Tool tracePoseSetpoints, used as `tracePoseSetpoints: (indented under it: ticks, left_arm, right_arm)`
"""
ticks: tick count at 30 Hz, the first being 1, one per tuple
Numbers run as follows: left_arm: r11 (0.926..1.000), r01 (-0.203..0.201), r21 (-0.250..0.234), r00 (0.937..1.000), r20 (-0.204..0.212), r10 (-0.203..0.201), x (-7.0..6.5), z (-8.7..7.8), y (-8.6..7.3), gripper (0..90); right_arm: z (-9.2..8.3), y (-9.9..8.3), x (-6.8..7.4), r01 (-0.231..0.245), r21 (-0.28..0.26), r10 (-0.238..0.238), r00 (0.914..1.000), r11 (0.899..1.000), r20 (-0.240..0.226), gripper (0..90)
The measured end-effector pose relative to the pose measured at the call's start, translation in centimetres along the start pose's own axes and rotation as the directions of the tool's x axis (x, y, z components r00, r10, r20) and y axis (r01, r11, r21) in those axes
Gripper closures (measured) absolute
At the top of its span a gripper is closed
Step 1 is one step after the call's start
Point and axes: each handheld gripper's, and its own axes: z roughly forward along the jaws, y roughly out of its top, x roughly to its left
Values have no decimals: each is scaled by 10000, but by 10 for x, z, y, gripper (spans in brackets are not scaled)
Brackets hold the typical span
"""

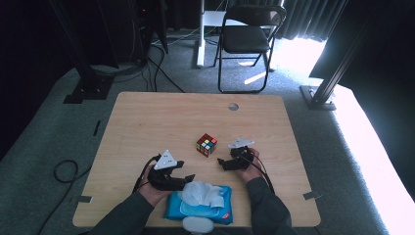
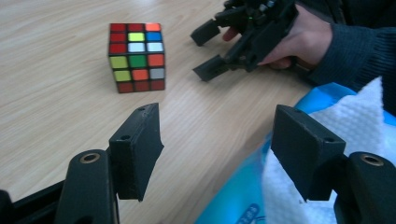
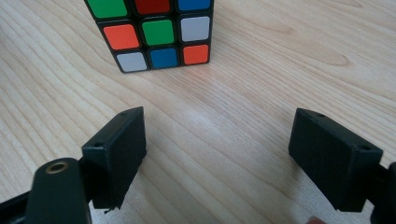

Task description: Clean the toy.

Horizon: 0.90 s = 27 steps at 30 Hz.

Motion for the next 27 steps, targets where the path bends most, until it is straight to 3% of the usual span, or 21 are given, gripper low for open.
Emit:
tracePoseSetpoints:
  ticks: [7,12,19,22,27]
  left_arm:
    - [9999,-108,124,9982,586,101,-7,6,-1,329]
    - [9989,-357,318,9939,1057,322,-15,11,-3,342]
    - [9970,-427,652,9868,1588,319,-20,17,-6,412]
    - [9953,-607,750,9833,1761,467,-23,17,-7,482]
    - [9923,-1029,688,9755,2021,871,-27,14,-6,743]
  right_arm:
    - [0,0,0,-9,0,9,10000,10000,-2,187]
    - [0,0,0,-5,0,5,10000,10000,1,187]
    - [0,0,0,-2,5,2,10000,10000,-1,187]
    - [0,0,0,13,0,-13,10000,10000,-1,187]
    - [0,0,0,0,6,0,10000,10000,0,187]
